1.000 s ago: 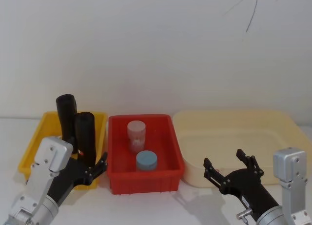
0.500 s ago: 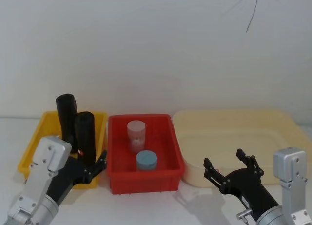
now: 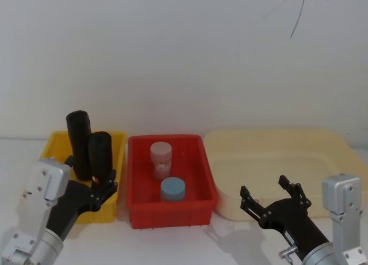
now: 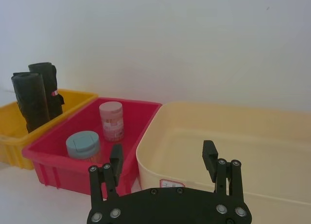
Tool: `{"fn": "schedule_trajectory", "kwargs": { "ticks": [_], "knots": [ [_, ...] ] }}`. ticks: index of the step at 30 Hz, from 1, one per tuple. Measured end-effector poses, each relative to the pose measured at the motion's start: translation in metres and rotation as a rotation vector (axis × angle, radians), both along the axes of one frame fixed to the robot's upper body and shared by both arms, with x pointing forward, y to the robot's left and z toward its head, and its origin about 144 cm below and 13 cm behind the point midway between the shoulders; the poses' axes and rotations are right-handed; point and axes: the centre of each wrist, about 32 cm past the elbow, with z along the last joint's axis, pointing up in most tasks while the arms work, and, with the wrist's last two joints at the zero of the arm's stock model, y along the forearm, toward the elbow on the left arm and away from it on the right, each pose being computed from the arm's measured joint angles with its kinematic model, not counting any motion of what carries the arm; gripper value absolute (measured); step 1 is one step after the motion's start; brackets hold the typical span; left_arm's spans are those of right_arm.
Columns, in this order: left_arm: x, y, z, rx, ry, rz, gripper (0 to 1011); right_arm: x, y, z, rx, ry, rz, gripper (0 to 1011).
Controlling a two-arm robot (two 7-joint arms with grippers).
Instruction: Pick up the garbage bag with the one hand and transfer it to the other hand.
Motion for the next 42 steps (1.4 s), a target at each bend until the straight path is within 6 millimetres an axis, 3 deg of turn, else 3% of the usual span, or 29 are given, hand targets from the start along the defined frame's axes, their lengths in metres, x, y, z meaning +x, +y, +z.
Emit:
{"fn": "schedule_trajectory", "kwargs": {
  "ticks": [14,42],
  "knots": [
    [0.014,0.000,-0.007,-0.032,0.045,0.041,1001,0.000,0.000,0.000,0.000,0.000,0.000,1001],
    [0.074,-0.011,-0.009,-0.062,0.088,0.019,1001,0.000,0.000,0.000,0.000,0.000,0.000,1001]
  ]
}}
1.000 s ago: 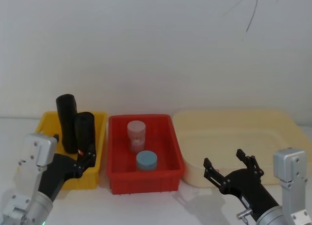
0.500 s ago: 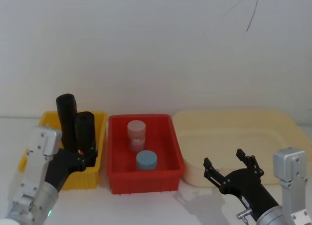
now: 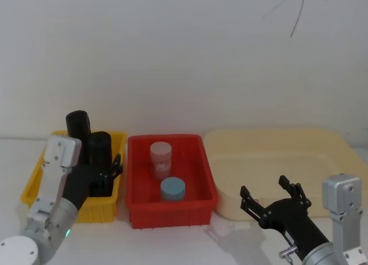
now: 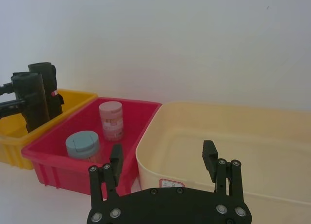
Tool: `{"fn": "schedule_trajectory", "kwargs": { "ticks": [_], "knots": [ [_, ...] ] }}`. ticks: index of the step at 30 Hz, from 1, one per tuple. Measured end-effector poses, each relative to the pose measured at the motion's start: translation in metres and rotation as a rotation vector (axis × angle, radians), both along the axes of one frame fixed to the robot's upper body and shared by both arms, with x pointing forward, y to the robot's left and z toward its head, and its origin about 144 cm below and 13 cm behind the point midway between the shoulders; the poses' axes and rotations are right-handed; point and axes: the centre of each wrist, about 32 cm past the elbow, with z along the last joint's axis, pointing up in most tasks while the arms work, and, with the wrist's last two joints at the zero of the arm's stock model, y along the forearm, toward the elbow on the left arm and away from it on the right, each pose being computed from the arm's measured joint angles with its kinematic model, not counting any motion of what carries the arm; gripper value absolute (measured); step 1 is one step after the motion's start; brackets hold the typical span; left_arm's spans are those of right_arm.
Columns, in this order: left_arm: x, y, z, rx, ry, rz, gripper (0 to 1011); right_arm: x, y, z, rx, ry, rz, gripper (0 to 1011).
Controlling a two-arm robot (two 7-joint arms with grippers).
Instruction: Pick up the garbage bag with the one hand and transfer it to the other hand.
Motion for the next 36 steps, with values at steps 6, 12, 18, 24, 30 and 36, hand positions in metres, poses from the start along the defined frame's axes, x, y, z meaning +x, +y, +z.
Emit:
{"fn": "schedule_trajectory", "kwargs": {
  "ticks": [6,12,18,24,30,36],
  "knots": [
    [0.012,-0.003,0.001,-0.013,0.001,-0.011,944,0.000,0.000,0.000,0.000,0.000,0.000,1001],
    [0.020,-0.005,0.003,-0.031,-0.002,-0.010,780,0.000,0.000,0.000,0.000,0.000,0.000,1001],
    [0.024,-0.007,0.007,-0.046,-0.015,-0.008,592,0.000,0.000,0.000,0.000,0.000,0.000,1001],
    [0.027,-0.008,0.014,-0.055,-0.039,-0.007,539,0.000,0.000,0.000,0.000,0.000,0.000,1001],
    [0.029,-0.009,0.025,-0.059,-0.072,-0.009,533,0.000,0.000,0.000,0.000,0.000,0.000,1001],
    [0.032,-0.013,0.043,-0.063,-0.118,-0.021,533,0.000,0.000,0.000,0.000,0.000,0.000,1001]
  ]
}}
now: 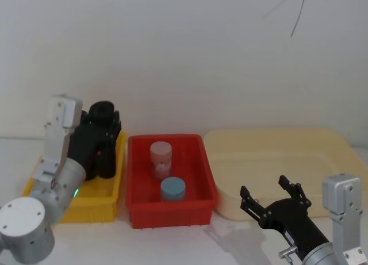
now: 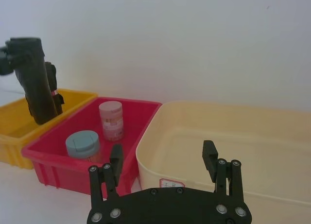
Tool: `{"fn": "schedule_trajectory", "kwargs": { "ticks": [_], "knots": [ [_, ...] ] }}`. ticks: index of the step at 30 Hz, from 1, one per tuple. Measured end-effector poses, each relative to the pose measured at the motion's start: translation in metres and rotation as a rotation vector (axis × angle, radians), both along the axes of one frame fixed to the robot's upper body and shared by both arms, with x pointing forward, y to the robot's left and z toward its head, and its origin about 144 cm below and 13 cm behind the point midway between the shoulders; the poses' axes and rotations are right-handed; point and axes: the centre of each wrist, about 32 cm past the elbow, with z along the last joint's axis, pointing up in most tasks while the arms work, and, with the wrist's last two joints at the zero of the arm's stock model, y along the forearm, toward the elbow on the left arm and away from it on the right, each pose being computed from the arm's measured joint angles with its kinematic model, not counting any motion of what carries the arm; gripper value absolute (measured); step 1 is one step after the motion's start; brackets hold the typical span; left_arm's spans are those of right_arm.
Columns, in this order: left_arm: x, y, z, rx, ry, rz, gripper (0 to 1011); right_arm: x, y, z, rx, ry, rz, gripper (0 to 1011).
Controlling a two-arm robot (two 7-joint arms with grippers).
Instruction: Pick up the garbage bag with the one hand and transfer it to the other hand.
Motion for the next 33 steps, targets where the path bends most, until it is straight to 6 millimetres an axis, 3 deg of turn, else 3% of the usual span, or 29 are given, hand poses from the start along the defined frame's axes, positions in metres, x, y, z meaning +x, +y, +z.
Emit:
{"fn": "schedule_trajectory", "kwargs": {
  "ticks": [18,33],
  "knots": [
    [0.010,-0.016,0.039,-0.004,-0.074,-0.180,533,0.000,0.000,0.000,0.000,0.000,0.000,1001],
    [0.019,-0.046,0.049,-0.009,-0.064,-0.406,533,0.000,0.000,0.000,0.000,0.000,0.000,1001]
  ]
}}
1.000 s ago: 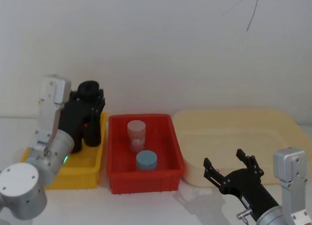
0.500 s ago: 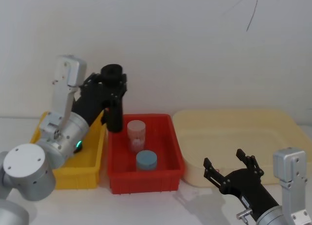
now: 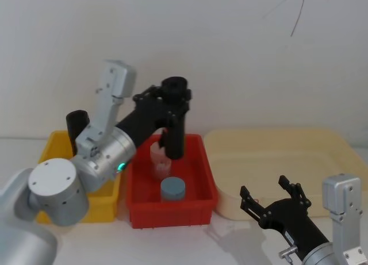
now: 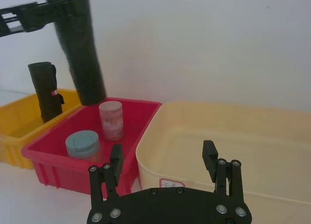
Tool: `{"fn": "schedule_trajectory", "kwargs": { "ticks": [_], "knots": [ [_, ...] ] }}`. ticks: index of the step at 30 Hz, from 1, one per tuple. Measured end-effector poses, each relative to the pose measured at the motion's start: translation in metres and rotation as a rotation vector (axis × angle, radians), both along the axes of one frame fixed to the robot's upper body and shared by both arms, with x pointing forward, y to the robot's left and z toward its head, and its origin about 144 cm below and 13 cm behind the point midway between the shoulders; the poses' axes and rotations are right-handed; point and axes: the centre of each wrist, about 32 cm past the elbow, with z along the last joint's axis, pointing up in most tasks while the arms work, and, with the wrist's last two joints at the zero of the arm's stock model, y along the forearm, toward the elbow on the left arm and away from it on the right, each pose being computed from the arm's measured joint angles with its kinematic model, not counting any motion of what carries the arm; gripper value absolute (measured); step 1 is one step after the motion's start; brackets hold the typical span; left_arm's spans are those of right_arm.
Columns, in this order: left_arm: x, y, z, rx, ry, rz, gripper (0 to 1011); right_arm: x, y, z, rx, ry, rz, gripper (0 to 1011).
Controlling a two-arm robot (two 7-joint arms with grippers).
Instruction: Pick up the garbage bag with the one hand and transfer it to the other hand.
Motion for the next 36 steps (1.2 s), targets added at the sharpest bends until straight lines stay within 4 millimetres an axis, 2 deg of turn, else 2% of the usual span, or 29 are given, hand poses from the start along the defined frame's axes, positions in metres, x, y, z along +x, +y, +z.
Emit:
{"fn": "schedule_trajectory", "kwargs": {
  "ticks": [12,25,36],
  "knots": [
    [0.006,-0.036,-0.001,-0.003,0.022,-0.186,533,0.000,0.000,0.000,0.000,0.000,0.000,1001],
    [0.013,-0.086,-0.011,-0.019,0.065,-0.389,533,0.000,0.000,0.000,0.000,0.000,0.000,1001],
    [0.013,-0.104,-0.017,-0.022,0.089,-0.455,533,0.000,0.000,0.000,0.000,0.000,0.000,1001]
  ]
}}
